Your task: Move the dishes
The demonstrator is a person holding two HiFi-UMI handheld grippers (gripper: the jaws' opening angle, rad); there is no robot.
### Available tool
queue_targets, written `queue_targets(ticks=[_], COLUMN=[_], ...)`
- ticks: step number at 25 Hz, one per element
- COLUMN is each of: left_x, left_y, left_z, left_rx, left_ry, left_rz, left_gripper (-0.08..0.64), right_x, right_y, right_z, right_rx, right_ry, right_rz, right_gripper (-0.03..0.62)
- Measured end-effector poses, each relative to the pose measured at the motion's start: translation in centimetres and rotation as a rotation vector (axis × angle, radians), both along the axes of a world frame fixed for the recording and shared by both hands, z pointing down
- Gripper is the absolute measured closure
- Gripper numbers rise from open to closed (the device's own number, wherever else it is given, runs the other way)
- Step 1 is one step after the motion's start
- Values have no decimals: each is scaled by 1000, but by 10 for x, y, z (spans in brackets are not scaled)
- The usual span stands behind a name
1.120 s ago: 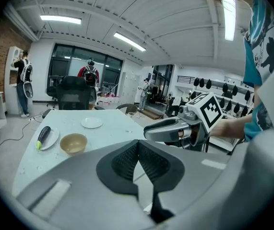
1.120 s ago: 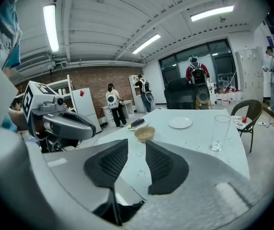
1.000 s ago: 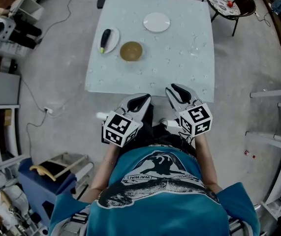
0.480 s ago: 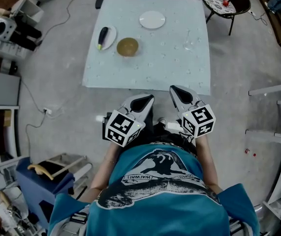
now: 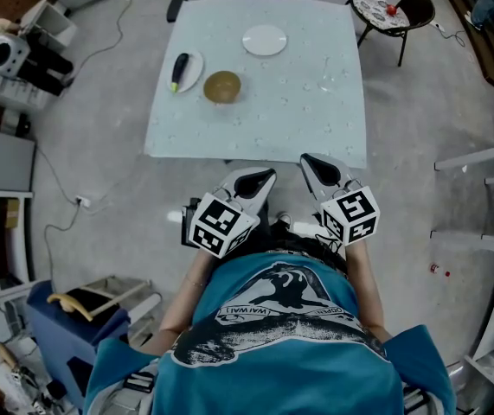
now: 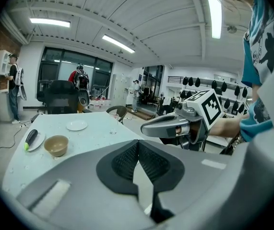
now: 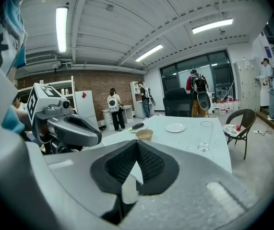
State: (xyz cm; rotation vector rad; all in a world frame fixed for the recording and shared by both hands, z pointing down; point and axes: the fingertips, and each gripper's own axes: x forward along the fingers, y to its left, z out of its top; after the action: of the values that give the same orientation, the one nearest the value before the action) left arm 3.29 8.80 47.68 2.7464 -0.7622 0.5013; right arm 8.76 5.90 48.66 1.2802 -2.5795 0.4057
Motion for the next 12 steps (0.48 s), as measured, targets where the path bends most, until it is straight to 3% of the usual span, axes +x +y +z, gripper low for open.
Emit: queue_targets(ticks=[12], left_x=[10], left_y=[4], left_z=[2], left_rx=[1], left_ry=[-12], left_rz=[27], left_gripper=[549], right_x=[5], right_y=[1], right_z=[-2], right_rx=[-5], right_ry=[-16], right_rz=[-5], right_gripper=[591])
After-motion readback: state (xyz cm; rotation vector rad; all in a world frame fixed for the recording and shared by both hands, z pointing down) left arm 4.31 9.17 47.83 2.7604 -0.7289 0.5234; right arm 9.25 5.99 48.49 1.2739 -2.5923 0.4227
